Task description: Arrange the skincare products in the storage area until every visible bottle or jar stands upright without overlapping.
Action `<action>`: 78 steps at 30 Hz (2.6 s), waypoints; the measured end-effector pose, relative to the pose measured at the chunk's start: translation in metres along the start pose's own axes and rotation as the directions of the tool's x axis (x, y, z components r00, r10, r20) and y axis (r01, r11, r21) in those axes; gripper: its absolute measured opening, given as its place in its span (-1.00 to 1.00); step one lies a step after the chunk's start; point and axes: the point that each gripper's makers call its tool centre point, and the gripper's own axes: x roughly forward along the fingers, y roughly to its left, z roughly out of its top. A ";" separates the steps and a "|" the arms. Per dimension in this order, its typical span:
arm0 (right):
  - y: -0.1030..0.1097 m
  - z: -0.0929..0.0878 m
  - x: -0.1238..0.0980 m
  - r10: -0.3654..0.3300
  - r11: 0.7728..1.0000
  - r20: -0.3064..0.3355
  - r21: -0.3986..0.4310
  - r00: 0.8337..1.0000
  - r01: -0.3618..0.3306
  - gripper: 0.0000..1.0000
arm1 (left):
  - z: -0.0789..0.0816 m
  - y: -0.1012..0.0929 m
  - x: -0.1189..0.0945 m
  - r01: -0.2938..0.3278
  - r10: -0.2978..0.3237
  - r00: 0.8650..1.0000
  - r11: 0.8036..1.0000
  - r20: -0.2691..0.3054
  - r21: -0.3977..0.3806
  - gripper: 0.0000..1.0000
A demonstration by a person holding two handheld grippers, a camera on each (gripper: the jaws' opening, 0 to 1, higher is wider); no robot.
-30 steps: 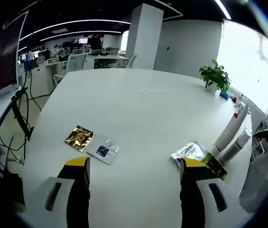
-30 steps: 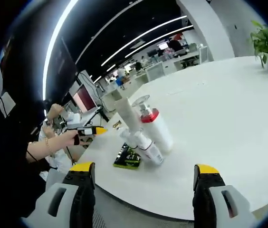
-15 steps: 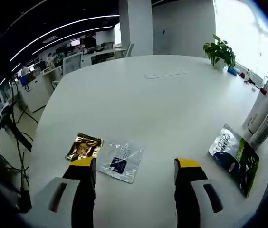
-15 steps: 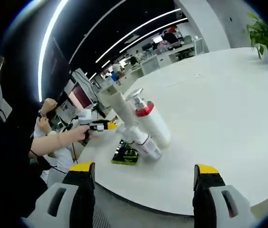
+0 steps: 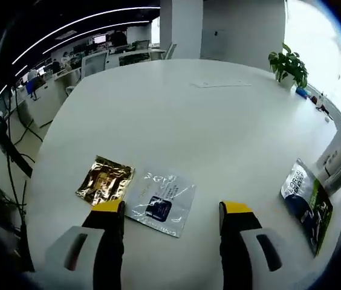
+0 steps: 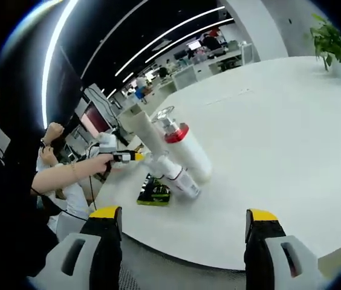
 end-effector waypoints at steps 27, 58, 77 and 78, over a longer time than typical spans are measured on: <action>0.003 -0.004 0.000 -0.005 1.000 -0.017 -0.009 1.000 0.005 0.71 | 0.000 -0.003 -0.001 0.029 -0.030 0.999 0.999 0.013 0.026 -0.59; 0.001 -0.005 0.002 -0.010 1.000 -0.028 -0.011 1.000 0.010 0.70 | 0.001 -0.004 -0.003 0.012 -0.009 1.000 0.985 -0.020 0.171 -0.99; 0.006 -0.008 0.003 0.003 1.000 -0.043 -0.025 0.999 -0.004 0.68 | 0.019 -0.028 -0.024 0.102 -0.113 0.992 0.983 0.057 0.155 -0.99; 0.006 -0.008 0.003 0.004 1.000 -0.042 -0.025 0.999 -0.005 0.68 | 0.021 -0.029 -0.028 0.104 -0.115 0.991 0.982 0.062 0.158 -0.99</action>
